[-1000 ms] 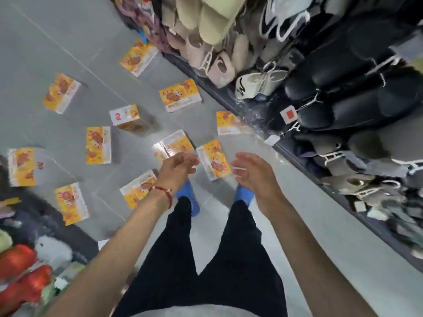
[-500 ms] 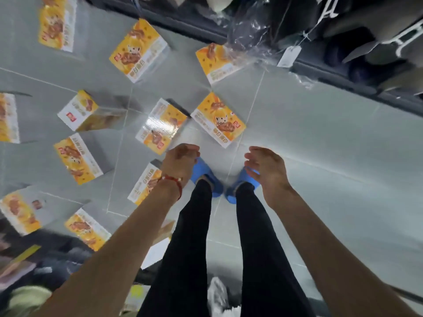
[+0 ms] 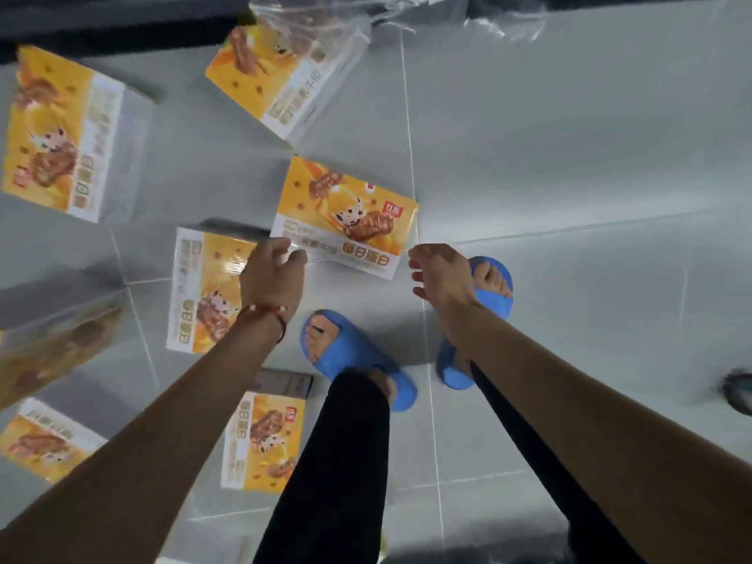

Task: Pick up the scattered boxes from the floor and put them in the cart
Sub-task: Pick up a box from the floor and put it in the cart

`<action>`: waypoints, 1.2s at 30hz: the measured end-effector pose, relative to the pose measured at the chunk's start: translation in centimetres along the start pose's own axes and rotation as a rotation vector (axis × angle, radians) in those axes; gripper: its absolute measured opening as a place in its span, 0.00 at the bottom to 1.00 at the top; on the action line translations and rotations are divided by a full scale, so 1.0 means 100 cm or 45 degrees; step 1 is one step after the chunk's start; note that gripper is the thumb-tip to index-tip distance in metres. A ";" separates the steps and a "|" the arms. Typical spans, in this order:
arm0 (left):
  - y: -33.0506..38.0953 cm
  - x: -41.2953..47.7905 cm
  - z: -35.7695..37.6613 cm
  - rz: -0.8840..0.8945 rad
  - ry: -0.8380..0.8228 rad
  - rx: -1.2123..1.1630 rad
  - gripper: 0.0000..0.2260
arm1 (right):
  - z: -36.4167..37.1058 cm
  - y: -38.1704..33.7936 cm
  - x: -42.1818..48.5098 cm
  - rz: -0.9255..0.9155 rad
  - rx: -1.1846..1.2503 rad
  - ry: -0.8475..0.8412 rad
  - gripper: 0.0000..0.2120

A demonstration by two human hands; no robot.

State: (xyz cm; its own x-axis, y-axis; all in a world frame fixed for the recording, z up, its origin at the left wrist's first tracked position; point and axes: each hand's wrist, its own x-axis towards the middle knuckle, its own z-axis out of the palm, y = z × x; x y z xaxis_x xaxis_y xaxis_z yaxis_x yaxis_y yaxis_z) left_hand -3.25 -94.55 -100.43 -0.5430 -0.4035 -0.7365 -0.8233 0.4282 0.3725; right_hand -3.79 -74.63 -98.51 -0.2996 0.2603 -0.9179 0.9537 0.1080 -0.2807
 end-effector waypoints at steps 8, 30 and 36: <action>-0.003 0.130 0.057 0.199 0.129 0.037 0.32 | 0.043 0.014 0.131 0.083 0.188 0.086 0.31; 0.059 -0.088 0.004 -0.315 0.107 -0.376 0.37 | -0.065 -0.008 -0.049 -0.037 0.267 0.146 0.26; 0.107 -0.202 -0.051 -0.283 0.138 -0.389 0.29 | -0.141 -0.026 -0.165 -0.165 0.342 0.010 0.16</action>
State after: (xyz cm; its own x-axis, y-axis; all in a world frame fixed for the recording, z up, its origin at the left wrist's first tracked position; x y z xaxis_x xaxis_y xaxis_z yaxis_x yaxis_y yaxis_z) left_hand -1.95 -85.91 -78.64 -0.3469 -0.5491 -0.7604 -0.9251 0.0668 0.3738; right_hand -1.69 -65.71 -78.71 -0.4188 0.2684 -0.8675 0.8798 -0.1169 -0.4608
